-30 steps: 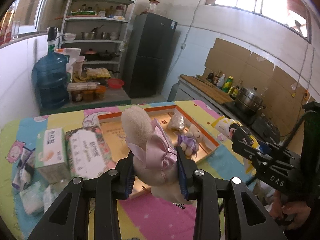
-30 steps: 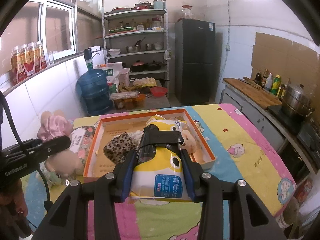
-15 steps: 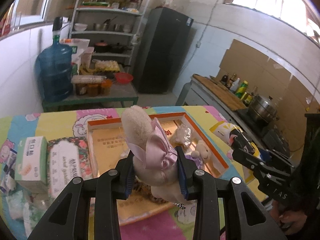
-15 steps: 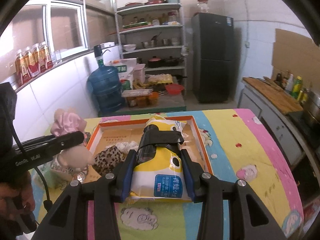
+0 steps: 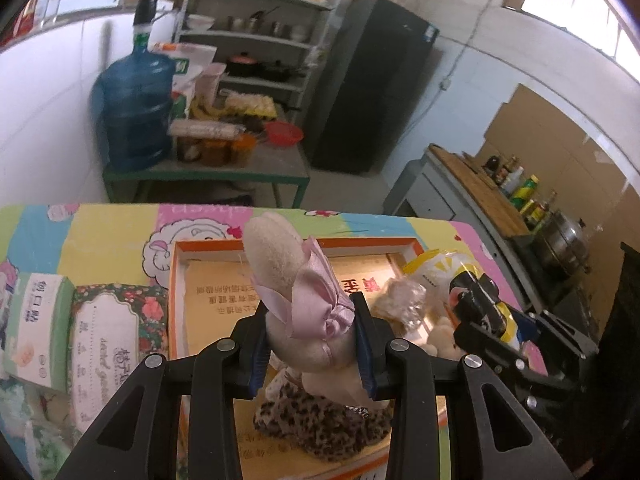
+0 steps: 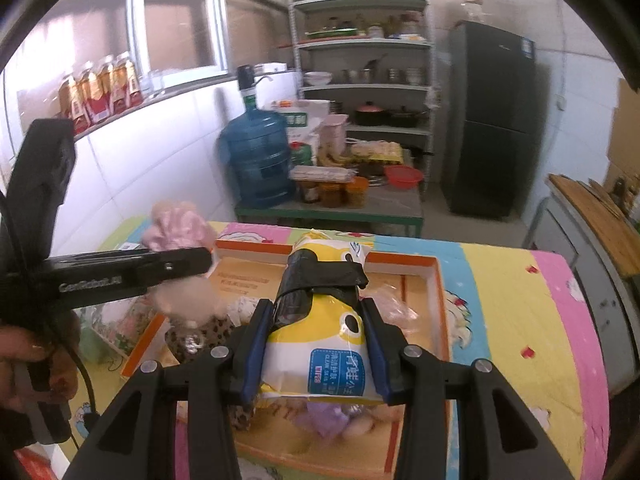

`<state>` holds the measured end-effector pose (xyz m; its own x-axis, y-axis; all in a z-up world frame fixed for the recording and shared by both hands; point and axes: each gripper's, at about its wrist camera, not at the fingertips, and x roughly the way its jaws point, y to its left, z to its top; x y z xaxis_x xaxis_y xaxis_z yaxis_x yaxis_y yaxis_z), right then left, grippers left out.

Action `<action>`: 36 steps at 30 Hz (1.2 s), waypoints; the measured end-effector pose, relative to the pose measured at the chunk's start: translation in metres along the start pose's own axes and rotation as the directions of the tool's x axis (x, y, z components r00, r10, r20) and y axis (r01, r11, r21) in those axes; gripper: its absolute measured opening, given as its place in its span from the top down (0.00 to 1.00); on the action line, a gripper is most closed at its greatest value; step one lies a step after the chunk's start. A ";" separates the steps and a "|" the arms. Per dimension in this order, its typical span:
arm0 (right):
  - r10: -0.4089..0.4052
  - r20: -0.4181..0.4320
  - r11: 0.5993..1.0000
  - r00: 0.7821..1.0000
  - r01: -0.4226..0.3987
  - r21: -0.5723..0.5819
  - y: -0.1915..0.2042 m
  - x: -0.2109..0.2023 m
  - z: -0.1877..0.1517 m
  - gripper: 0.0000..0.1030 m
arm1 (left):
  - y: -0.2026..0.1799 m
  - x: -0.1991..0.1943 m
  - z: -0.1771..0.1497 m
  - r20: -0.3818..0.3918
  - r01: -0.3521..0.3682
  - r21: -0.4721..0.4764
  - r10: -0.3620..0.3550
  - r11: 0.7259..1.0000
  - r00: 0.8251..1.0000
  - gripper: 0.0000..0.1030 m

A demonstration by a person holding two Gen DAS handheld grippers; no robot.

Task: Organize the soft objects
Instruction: 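Carry the bunny and yellow packet with both grippers over the box lid, then open both grippers to drop the bunny and yellow packet into the lid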

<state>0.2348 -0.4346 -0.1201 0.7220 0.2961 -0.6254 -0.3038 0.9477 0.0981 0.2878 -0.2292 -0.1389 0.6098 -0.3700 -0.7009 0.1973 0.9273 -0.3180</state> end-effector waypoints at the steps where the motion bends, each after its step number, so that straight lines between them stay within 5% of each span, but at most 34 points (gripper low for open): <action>1: 0.009 -0.005 1.000 1.000 -0.009 -0.002 -0.001 0.004 0.001 0.57 | 0.002 0.004 0.001 -0.007 -0.001 -0.012 0.001 1.000 1.000 0.65; 23: 0.094 -0.161 0.995 0.982 -0.100 -0.027 0.005 0.087 -0.002 0.57 | 0.022 0.082 0.004 -0.146 -0.023 -0.105 0.008 0.994 0.989 0.64; 30: 0.108 -0.202 0.994 0.973 -0.106 0.021 -0.002 0.102 -0.009 0.56 | 0.029 0.089 0.001 -0.170 -0.020 -0.137 -0.003 0.990 0.985 0.55; 32: 0.102 -0.187 0.995 0.977 -0.101 0.014 -0.002 0.099 -0.009 0.53 | 0.030 0.089 0.001 -0.171 -0.024 -0.135 0.000 0.991 0.985 0.47; 34: 0.089 -0.175 0.996 0.980 -0.091 0.001 -0.002 0.098 -0.008 0.33 | 0.030 0.088 0.000 -0.168 -0.019 -0.136 -0.004 0.991 0.986 0.41; 36: 0.088 -0.168 0.996 0.982 -0.091 -0.008 -0.001 0.095 -0.007 0.26 | 0.031 0.087 0.000 -0.164 -0.026 -0.136 0.003 0.990 0.986 0.40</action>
<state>0.2994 -0.4083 -0.1856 0.5773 0.3544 -0.7356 -0.3731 0.9158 0.1483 0.3467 -0.2330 -0.2100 0.4759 -0.3712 -0.7973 0.0748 0.9204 -0.3838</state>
